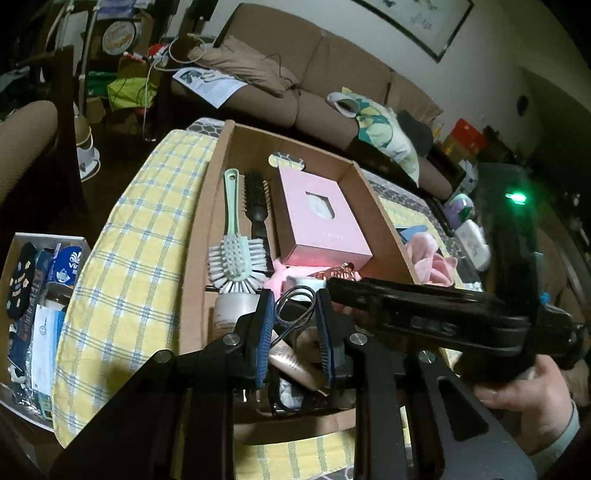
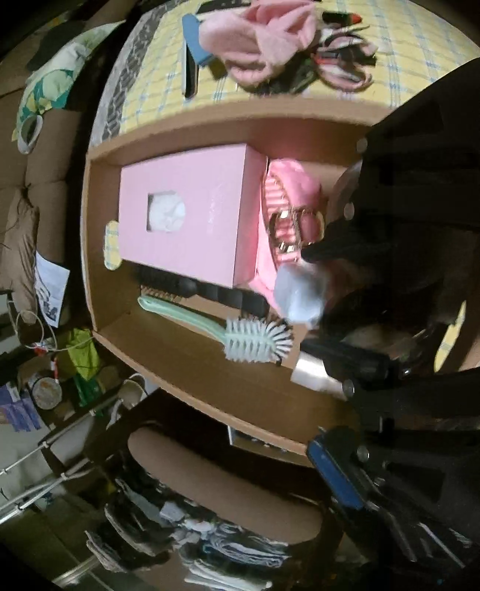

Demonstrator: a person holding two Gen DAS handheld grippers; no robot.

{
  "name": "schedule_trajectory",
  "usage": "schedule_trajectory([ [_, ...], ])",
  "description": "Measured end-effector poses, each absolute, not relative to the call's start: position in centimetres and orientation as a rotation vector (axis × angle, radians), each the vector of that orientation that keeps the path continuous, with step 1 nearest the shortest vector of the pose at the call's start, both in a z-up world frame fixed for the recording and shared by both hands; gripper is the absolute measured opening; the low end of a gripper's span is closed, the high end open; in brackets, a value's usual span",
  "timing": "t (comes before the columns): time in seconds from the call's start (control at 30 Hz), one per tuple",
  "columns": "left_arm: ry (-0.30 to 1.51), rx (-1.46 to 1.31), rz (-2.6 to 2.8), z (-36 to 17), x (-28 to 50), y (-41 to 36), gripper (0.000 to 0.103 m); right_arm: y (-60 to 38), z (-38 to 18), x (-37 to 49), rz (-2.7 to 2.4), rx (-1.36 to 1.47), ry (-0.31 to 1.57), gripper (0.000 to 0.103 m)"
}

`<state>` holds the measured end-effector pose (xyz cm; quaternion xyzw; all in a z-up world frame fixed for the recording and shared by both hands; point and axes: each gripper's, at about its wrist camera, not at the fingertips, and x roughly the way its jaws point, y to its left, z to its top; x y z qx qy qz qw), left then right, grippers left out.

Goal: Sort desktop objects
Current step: 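Carry the scissors and white soap box into the cardboard box with both grippers, then release both items in the cardboard box and withdraw both grippers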

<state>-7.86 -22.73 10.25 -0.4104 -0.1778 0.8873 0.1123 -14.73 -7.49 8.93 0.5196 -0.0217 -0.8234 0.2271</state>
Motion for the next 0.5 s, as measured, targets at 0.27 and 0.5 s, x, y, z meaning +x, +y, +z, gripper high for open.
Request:
schedule_trajectory([
  [0.27,-0.552,-1.316,2.519,9.1,-9.2,-20.3,0.021,-2.7,12.5,-11.6,-2.330,1.328,-0.140,0.051],
  [0.5,-0.627,-1.297,2.546,10.6,-8.2,-20.8,0.053,0.9,14.4,-9.0,-2.381,1.281,-0.114,0.053],
])
